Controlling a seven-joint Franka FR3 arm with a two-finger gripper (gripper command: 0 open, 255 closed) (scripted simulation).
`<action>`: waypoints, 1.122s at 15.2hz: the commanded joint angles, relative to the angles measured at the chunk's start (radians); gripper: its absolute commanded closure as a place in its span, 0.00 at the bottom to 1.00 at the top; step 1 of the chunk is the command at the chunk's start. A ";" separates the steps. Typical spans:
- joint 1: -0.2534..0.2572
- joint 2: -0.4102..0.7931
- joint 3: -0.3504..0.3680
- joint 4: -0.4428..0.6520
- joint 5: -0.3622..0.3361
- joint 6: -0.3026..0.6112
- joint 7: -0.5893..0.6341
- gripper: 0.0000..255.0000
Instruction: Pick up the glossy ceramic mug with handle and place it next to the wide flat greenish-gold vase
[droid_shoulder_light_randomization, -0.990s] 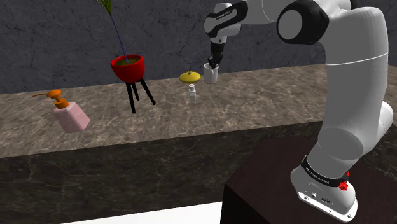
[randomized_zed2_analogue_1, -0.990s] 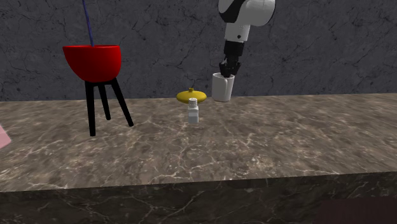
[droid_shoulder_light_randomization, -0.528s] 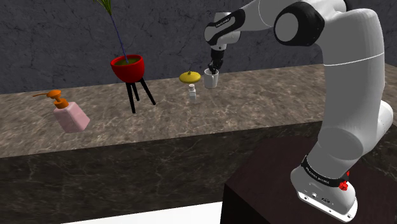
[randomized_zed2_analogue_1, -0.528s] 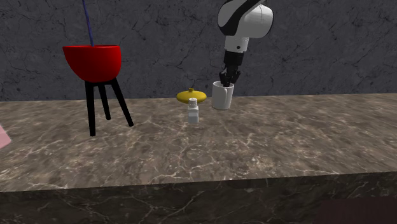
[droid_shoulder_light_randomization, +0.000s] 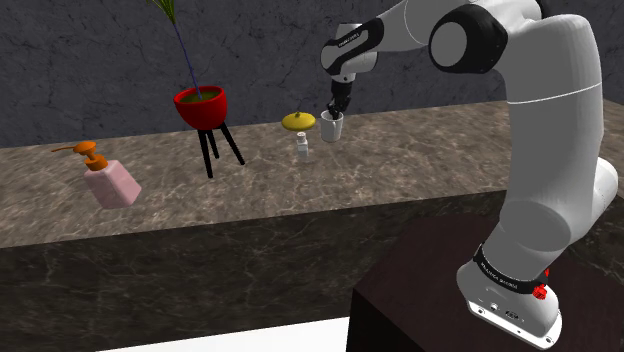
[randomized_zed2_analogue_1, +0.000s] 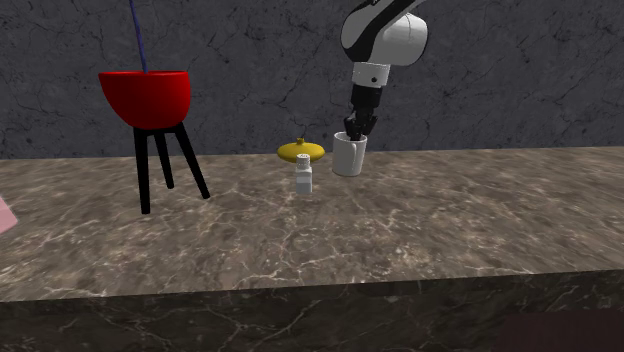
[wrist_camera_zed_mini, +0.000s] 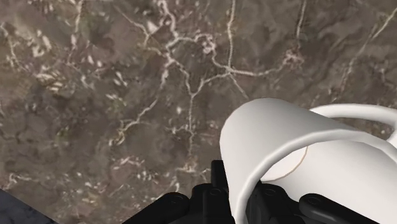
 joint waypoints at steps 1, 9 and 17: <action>0.000 0.000 0.000 0.000 0.000 0.000 0.000 1.00; -0.002 -0.030 -0.004 0.022 -0.006 -0.051 0.004 0.00; -0.003 -0.053 -0.007 0.046 -0.012 -0.099 0.008 0.00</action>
